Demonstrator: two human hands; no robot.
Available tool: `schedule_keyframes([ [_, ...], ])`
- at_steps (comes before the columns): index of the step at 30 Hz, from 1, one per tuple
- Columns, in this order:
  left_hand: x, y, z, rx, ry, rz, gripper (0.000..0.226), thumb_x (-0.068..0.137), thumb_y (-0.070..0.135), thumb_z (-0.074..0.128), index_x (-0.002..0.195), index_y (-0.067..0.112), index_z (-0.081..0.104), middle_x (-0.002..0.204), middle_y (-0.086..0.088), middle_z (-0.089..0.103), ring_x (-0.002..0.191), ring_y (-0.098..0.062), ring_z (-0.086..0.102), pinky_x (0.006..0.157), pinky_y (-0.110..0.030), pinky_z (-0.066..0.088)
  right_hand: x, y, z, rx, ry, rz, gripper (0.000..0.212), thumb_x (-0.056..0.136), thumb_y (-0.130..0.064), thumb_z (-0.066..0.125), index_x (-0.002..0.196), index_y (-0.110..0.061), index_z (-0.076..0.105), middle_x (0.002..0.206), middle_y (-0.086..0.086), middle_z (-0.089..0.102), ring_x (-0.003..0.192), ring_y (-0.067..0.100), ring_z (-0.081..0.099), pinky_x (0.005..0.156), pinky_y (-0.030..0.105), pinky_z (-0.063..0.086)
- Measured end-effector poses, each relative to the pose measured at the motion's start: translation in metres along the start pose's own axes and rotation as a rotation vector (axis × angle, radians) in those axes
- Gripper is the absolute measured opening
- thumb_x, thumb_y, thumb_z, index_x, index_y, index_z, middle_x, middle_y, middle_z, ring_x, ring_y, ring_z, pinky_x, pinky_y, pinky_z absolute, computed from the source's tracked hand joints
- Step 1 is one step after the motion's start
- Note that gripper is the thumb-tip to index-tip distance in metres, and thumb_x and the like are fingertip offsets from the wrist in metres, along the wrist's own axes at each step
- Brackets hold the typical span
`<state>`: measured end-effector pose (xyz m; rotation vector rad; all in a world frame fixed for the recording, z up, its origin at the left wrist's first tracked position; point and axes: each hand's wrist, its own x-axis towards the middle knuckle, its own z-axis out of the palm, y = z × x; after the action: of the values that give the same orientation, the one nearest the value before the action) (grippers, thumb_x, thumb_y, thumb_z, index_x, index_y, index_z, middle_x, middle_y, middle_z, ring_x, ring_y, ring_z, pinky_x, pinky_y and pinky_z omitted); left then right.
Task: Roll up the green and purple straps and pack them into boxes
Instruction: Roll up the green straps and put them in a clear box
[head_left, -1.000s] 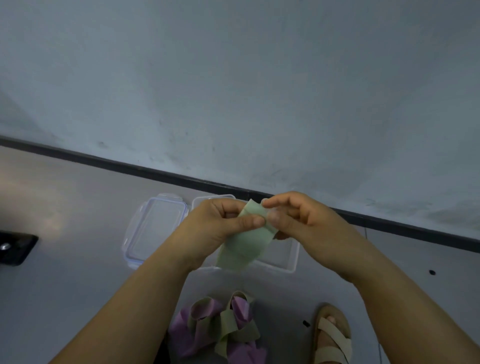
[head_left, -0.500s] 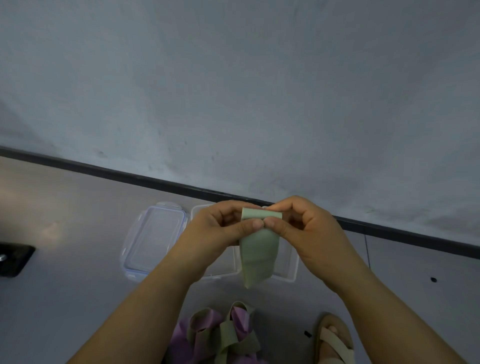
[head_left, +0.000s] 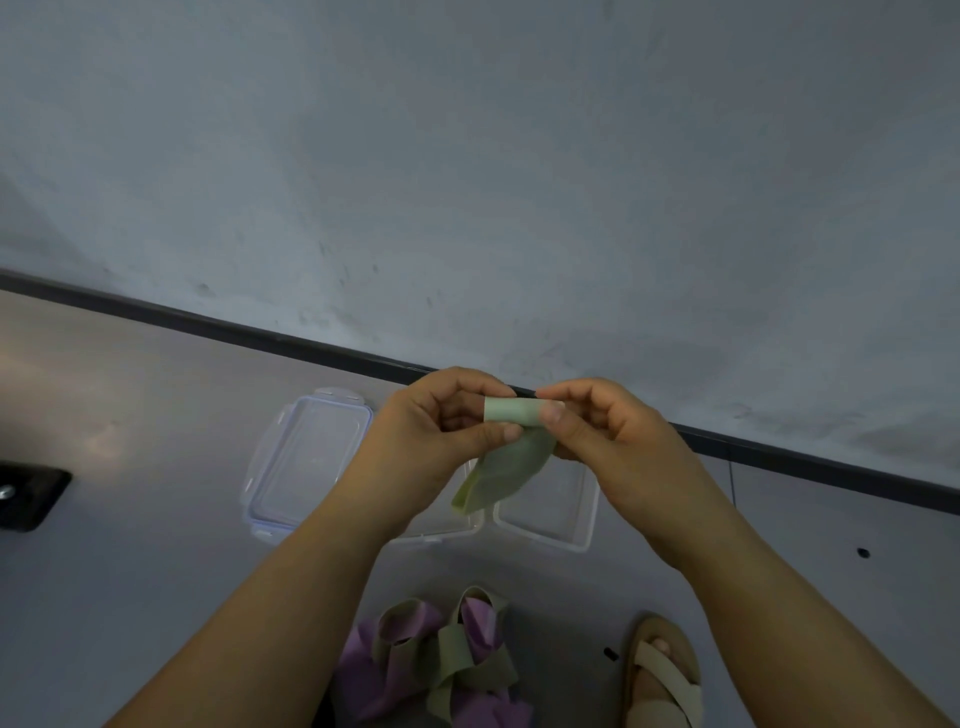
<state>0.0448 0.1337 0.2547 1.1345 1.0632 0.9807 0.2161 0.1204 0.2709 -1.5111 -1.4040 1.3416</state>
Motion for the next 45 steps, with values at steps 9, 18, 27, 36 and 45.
schedule_keyframes([
  [9, 0.0, 0.001, 0.004, -0.06, 0.005, -0.053, 0.038, 0.059, 0.018, 0.072, 0.096, 0.017, 0.065, 0.09, -0.008, 0.074, 0.086, -0.022, 0.07, 0.078, -0.032, 0.058, 0.002, 0.001, -0.001, 0.134, 0.032, 0.034, 0.008, 0.079, -0.027, 0.065, 0.085, -0.022, 0.067, 0.081, -0.002, 0.072, 0.079, 0.012, 0.069, 0.077, 0.028, 0.056],
  [18, 0.001, 0.0, 0.001, -0.079, -0.032, -0.13, 0.034, 0.059, 0.021, 0.072, 0.09, 0.011, 0.068, 0.083, -0.002, 0.074, 0.078, -0.013, 0.069, 0.068, -0.019, 0.054, 0.0, 0.002, 0.0, 0.177, 0.001, -0.012, 0.02, 0.071, -0.01, 0.073, 0.084, -0.025, 0.066, 0.085, -0.002, 0.07, 0.086, 0.017, 0.067, 0.077, 0.03, 0.057],
  [27, 0.0, 0.004, -0.013, 0.014, -0.341, -0.29, 0.017, 0.066, 0.017, 0.077, 0.083, 0.016, 0.073, 0.082, -0.002, 0.073, 0.078, -0.014, 0.068, 0.071, -0.025, 0.052, -0.009, -0.015, -0.015, -0.339, -0.427, -0.145, 0.068, 0.069, -0.024, 0.078, 0.119, -0.052, 0.041, 0.098, -0.031, 0.055, 0.076, -0.006, 0.053, 0.064, 0.013, 0.045],
  [36, -0.003, 0.005, -0.013, 0.003, -0.628, -0.421, 0.014, 0.056, 0.022, 0.074, 0.07, 0.021, 0.076, 0.073, 0.004, 0.072, 0.069, -0.008, 0.068, 0.064, -0.018, 0.052, -0.019, -0.024, -0.012, -0.401, -0.558, -0.208, 0.07, 0.062, -0.025, 0.083, 0.112, -0.053, 0.044, 0.106, -0.041, 0.048, 0.085, -0.002, 0.055, 0.071, 0.015, 0.047],
  [45, -0.006, 0.005, -0.014, 0.203, -0.698, -0.354, 0.031, 0.048, 0.041, 0.083, 0.078, 0.033, 0.076, 0.081, 0.008, 0.073, 0.081, -0.006, 0.067, 0.085, -0.025, 0.049, -0.021, -0.024, -0.014, -0.306, -0.479, -0.186, 0.06, 0.057, -0.018, 0.085, 0.102, -0.046, 0.056, 0.085, -0.032, 0.06, 0.069, -0.002, 0.056, 0.063, 0.02, 0.047],
])
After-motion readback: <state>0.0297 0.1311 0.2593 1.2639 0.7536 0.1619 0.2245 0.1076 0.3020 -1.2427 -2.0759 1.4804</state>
